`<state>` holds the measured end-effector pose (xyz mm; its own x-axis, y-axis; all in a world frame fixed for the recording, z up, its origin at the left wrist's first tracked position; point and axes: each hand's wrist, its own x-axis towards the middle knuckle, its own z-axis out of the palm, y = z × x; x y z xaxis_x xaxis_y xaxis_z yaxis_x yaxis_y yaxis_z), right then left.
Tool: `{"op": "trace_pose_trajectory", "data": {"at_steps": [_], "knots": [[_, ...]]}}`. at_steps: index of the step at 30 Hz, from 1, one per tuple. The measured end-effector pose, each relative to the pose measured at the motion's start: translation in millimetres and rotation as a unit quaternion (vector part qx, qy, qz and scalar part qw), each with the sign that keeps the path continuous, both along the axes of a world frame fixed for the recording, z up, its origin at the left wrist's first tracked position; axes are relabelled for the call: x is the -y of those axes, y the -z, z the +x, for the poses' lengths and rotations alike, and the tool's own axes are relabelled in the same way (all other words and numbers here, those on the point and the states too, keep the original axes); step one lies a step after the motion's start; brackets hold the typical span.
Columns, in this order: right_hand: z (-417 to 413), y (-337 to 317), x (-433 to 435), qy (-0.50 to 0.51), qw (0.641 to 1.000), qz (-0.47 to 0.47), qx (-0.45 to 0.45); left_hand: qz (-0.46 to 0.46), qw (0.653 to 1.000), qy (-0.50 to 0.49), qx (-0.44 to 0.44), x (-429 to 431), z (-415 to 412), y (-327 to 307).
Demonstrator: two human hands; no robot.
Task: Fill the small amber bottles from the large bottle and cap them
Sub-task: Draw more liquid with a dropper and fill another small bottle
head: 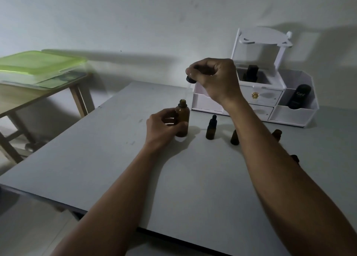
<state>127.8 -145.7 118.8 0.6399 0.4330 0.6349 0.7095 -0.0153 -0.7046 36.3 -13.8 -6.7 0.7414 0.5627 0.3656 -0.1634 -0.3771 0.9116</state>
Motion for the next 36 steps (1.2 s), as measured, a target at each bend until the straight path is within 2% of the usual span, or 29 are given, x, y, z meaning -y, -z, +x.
{"op": "trace_pose_trajectory", "data": {"at_steps": [4,10,27,30,36], "knots": [[3,16,-9,-0.027,0.997,-0.072,-0.004,0.008,1.000,0.001,-0.004,0,-1,-1],[9,40,-21,-0.001,0.990,-0.141,-0.008,0.011,1.000,0.001,-0.007,-2,1,1],[3,41,-26,0.050,0.992,-0.113,0.019,0.018,1.000,0.004,-0.003,-2,2,2],[0,30,-21,0.035,0.996,-0.077,-0.001,0.012,1.000,0.002,-0.002,-3,1,2],[-6,-18,-6,0.031,0.999,-0.001,0.015,-0.005,1.000,0.005,-0.005,0,-2,1]]}}
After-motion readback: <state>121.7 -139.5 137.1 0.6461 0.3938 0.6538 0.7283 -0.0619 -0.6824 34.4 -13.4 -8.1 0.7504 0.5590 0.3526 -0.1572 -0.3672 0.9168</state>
